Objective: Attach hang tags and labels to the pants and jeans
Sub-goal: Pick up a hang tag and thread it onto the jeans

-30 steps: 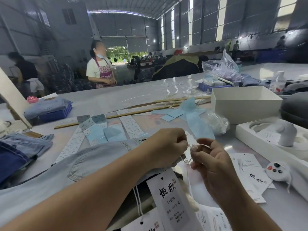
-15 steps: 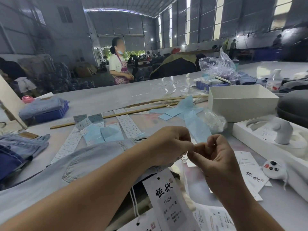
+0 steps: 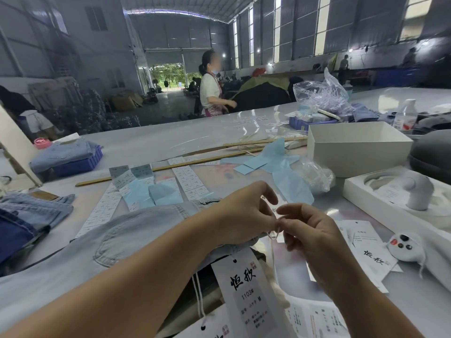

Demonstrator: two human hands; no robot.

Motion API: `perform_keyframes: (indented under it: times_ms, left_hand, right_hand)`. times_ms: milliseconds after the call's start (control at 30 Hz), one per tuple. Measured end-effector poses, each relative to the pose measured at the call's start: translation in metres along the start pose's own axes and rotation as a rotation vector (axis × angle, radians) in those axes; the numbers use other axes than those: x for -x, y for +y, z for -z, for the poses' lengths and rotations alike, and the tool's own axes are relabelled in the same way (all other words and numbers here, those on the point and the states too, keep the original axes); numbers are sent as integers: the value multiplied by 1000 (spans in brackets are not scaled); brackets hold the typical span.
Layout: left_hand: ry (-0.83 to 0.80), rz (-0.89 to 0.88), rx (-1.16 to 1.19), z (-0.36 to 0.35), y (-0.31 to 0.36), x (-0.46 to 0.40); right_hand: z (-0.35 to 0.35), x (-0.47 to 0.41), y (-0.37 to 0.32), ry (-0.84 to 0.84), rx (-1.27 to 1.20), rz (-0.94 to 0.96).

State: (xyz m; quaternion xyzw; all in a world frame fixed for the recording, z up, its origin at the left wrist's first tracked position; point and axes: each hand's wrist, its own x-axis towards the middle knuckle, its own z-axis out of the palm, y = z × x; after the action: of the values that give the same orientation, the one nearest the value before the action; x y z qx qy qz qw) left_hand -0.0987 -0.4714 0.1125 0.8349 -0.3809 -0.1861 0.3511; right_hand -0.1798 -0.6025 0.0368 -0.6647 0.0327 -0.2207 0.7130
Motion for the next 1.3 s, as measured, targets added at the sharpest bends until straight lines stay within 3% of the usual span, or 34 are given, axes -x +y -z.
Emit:
perform_keyframes:
  times_ms: [100, 233, 400, 533, 667, 867, 1033, 1200, 1300]
  left_hand:
    - [-31, -17, 17, 3, -2, 1]
    - [-59, -20, 24, 4, -4, 1]
    - [-76, 19, 36, 5, -8, -1]
    - [-3, 42, 213, 11, -17, -2]
    - [106, 90, 288, 8, -17, -7]
    - [83, 28, -140, -2, -10, -6]
    - [82, 28, -274, -5, -7, -7]
    - [5, 21, -425, -7, -2, -12]
    - [-64, -52, -636, -17, -2, -17]
  right_hand:
    - [2, -1, 5, -53, -62, -34]
    - [6, -1, 8, 2, -20, 4]
    - [-7, 2, 13, 159, 191, 147]
    - [11, -5, 21, 410, 138, 44]
    - [16, 4, 24, 293, 14, -31]
    - [9, 7, 26, 195, -8, -16]
    - [-1, 11, 31, 132, 128, -2]
    - [7, 8, 31, 305, 185, 68]
    - [18, 6, 30, 380, 161, 70]
